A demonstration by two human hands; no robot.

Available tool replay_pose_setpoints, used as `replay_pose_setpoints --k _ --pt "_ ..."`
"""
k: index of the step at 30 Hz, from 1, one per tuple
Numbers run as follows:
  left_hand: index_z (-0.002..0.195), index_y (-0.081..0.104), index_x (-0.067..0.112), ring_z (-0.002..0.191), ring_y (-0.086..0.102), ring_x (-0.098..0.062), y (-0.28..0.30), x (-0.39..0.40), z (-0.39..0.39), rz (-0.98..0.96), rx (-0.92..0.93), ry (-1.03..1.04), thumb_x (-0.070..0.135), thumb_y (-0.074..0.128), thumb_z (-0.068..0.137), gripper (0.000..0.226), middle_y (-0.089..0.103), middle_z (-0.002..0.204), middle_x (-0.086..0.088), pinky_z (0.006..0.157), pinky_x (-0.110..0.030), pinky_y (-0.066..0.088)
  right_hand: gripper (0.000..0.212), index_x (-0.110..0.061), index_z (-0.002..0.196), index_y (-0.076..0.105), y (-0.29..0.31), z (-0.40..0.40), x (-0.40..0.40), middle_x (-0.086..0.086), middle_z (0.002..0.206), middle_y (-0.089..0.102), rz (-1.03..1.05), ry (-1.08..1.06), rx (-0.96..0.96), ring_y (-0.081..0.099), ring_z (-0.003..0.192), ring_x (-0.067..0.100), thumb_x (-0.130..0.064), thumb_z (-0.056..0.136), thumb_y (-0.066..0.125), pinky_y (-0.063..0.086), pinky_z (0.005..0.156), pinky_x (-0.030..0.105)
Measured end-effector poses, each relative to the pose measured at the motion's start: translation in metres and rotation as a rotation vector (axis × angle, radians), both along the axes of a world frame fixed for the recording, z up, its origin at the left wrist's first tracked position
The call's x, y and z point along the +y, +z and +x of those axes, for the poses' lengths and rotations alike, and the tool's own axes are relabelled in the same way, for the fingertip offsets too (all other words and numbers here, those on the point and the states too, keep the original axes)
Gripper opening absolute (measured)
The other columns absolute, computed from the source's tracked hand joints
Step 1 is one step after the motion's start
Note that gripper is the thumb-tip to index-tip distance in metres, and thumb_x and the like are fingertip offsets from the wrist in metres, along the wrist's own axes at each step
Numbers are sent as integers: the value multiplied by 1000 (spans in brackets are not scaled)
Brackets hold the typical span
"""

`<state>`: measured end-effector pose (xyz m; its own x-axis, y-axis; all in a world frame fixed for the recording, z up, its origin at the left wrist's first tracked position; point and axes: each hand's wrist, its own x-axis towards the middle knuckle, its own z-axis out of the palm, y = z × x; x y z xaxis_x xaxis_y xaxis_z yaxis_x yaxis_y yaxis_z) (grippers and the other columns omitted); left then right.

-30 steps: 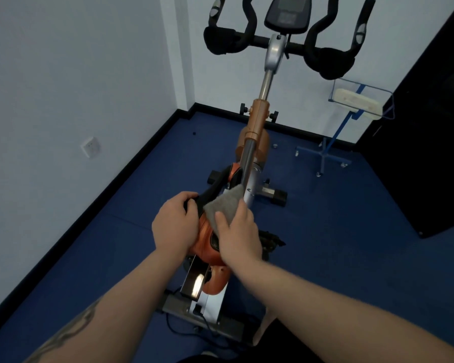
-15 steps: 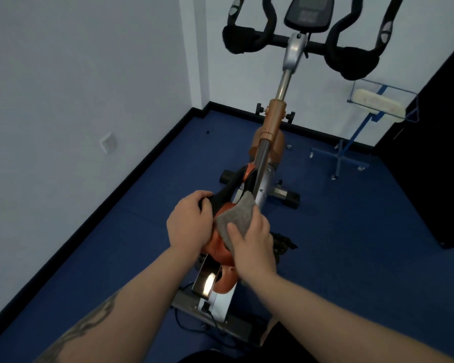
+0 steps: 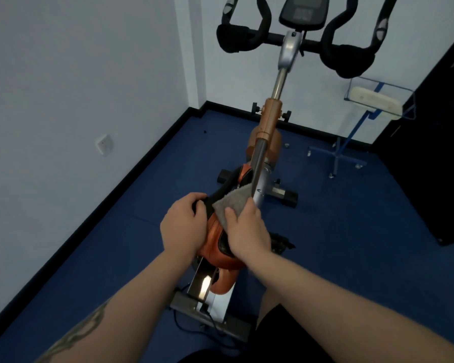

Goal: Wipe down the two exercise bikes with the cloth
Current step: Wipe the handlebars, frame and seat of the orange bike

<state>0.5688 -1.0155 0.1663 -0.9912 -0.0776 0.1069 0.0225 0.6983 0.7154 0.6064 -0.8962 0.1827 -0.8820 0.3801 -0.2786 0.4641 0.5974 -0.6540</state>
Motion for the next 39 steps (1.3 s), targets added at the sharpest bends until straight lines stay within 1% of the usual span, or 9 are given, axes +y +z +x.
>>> replay_pose_setpoints --k 4,10,14,17,23,28,33,36,39 --pt "108 67 36 87 59 -3 -1 0 1 9 -16 3 28 46 96 25 66 98 18 67 -24 46 63 -4 150 15 -8 -41 7 17 147 40 50 -43 -76 52 120 35 -45 103 27 45 88 41" --pt "106 66 39 88 60 -2 2 2 1 6 -38 41 30 46 95 25 66 98 19 72 -28 52 59 -21 154 13 -26 -90 35 11 155 29 -137 -95 125 41 133 32 -46 103 27 36 107 41" --pt "102 66 38 82 59 2 3 4 4 12 -60 124 28 46 95 24 65 93 21 67 -23 49 54 -22 146 38 -29 -105 56 3 154 29 -56 138 239 33 138 24 -51 102 23 30 109 37" --pt "99 65 37 73 54 4 3 6 3 -43 -75 242 30 45 94 21 61 88 21 58 -18 41 64 -23 129 59 -32 -91 56 -3 153 35 284 526 403 20 144 24 -53 100 12 16 119 45" --pt "95 63 32 70 52 -1 7 16 5 -87 -168 435 31 41 98 23 62 89 13 62 -29 47 34 -19 117 61 -13 -137 103 1 122 58 357 915 325 48 121 23 -34 105 33 27 107 41" --pt "111 65 22 103 57 -18 13 45 19 -74 -134 581 27 36 102 31 64 112 5 88 -46 49 44 -29 111 62 -23 -103 66 -4 108 63 518 1013 448 53 105 21 -44 99 22 35 103 41" --pt "146 38 23 145 19 -15 15 72 42 -120 -179 623 30 32 105 43 30 156 6 116 -44 25 42 -20 132 52 -9 -148 92 3 123 58 468 1354 410 55 109 29 -34 102 26 42 90 42" --pt "154 16 24 149 -1 -10 10 91 58 -112 -171 660 37 34 103 56 7 162 10 119 -44 18 39 -20 134 49 -9 -168 102 5 129 56 516 1180 215 54 113 28 -33 104 28 44 90 41" --pt "155 15 22 148 4 -9 9 101 69 38 -46 732 40 54 95 74 9 162 8 119 -46 21 41 -26 113 56 -10 -141 71 1 111 65 627 1257 456 60 100 27 -46 103 21 41 82 40"
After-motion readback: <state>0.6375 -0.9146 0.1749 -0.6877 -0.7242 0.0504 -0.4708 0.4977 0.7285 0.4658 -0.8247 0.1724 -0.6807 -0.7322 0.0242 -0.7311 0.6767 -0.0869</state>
